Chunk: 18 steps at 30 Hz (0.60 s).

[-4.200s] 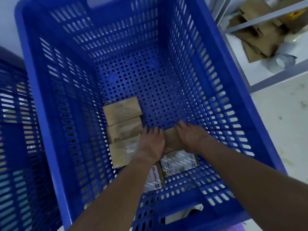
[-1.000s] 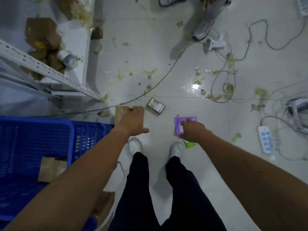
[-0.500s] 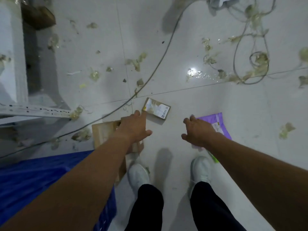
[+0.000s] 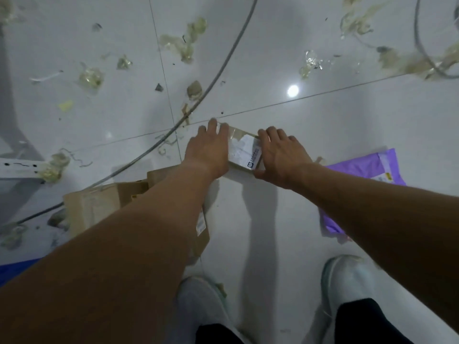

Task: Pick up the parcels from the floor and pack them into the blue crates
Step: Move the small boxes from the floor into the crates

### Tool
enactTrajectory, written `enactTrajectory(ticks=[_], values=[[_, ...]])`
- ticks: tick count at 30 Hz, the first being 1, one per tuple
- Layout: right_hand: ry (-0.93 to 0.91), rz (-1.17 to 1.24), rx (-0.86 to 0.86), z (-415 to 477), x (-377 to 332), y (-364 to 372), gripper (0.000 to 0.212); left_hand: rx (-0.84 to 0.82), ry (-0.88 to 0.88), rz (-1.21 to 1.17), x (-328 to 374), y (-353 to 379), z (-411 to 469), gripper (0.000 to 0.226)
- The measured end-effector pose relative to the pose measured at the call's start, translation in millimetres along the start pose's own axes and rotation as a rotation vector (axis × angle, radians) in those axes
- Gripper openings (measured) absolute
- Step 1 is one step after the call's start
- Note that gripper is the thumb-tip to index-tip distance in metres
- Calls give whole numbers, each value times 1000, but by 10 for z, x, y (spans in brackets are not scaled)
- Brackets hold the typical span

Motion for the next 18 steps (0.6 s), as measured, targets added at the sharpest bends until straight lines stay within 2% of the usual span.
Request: enactTrajectory(ticks=[3, 6, 8, 12, 18], values=[[-17, 21, 47, 169, -79, 107, 91, 59, 82, 125, 48, 42, 158, 101], [-11, 34, 68, 226, -105, 161, 101, 85, 114, 135, 26, 35, 245, 106], [-37, 40, 61, 204, -123, 159, 104, 74, 119, 150, 9, 40, 251, 104], [-128, 15, 42, 28, -127, -14, 102, -1, 84, 114, 47, -17, 81, 87], [-211, -68, -18, -452, -97, -586, 101, 0, 130, 53, 290, -348, -557, 88]])
Point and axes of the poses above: each hand's wrist, its own z-axis towards the middle knuckle, its own y-axis out of the palm, x = y × z, the point moved 8 cm from there along z, towards the middle knuckle, and after that the axes turned 15 degrees about -z, right-handed, at the moved point
